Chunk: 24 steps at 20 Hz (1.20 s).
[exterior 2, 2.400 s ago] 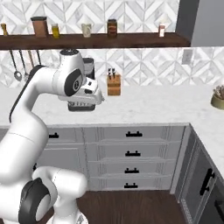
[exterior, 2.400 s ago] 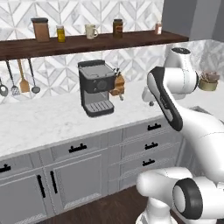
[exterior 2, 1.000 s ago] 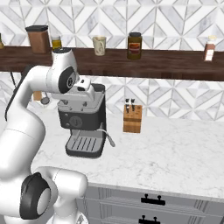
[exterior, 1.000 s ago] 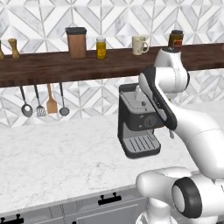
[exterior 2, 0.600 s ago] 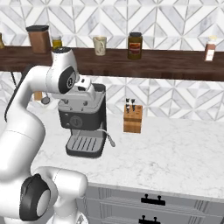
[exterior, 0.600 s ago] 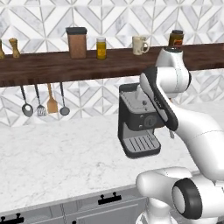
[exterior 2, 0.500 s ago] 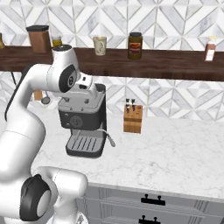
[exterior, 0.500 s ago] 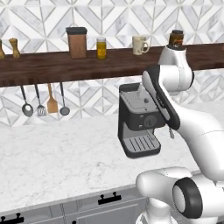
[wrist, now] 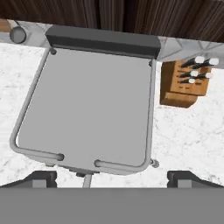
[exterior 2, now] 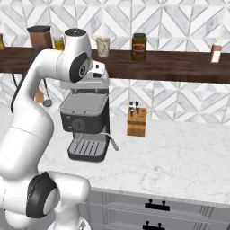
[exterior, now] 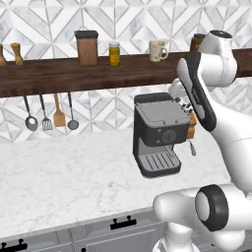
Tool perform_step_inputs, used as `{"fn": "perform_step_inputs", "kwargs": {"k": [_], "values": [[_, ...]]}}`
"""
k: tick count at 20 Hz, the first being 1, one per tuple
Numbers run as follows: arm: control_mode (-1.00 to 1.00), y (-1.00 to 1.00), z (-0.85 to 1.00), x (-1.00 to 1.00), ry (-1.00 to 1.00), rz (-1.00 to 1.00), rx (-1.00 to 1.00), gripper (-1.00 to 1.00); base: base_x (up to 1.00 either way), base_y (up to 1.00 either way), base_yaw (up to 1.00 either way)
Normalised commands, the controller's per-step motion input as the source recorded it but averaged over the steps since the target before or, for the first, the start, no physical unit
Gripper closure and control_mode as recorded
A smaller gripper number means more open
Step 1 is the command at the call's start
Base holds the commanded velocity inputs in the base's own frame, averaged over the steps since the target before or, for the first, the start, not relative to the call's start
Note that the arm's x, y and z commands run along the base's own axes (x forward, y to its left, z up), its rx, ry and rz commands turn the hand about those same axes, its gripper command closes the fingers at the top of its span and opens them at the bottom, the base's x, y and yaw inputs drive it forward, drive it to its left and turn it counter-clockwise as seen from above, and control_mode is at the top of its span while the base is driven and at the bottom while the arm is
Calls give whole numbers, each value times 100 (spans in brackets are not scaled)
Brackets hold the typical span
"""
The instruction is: Gather all objects into one cabinet and sort the glasses and bowls to opposite sides.
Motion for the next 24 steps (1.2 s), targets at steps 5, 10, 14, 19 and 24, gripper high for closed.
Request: {"fn": "perform_step_inputs", "kwargs": {"k": [5,10,14,19,24], "values": [[-100,-15,53,24,-5,20,0,-100,0,0,0],[-100,-9,41,33,-12,22,1,-100,0,0,0],[-100,-6,30,28,-13,16,0,-100,0,0,0],[-100,-11,18,22,-23,8,2,-100,0,0,0],[-100,-11,3,34,-14,4,3,-100,0,0,0]]}}
